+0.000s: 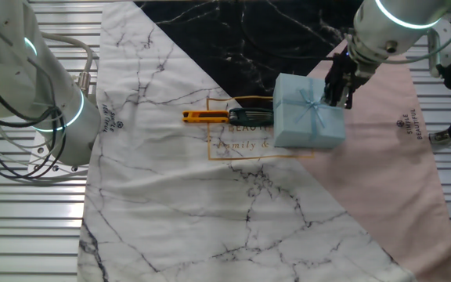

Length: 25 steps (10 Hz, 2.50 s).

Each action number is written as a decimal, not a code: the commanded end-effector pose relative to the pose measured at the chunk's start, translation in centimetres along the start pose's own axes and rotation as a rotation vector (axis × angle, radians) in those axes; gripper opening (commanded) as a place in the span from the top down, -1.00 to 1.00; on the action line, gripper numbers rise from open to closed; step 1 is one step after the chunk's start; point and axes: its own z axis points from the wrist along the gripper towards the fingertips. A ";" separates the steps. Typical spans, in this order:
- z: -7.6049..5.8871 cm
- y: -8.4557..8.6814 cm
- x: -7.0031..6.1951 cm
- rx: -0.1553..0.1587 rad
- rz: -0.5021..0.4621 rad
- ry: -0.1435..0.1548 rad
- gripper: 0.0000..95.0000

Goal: Slide the outer casing onto the gift box

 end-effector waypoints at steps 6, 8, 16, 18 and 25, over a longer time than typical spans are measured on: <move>0.0 0.1 -0.3 0.109 -0.105 -0.055 1.00; 0.0 0.1 -0.3 0.089 -0.169 -0.085 1.00; 0.0 0.1 -0.3 0.020 -0.243 -0.108 1.00; 0.0 0.1 -0.3 0.080 -0.239 -0.143 1.00; -0.1 0.1 -0.3 0.115 -0.246 -0.143 1.00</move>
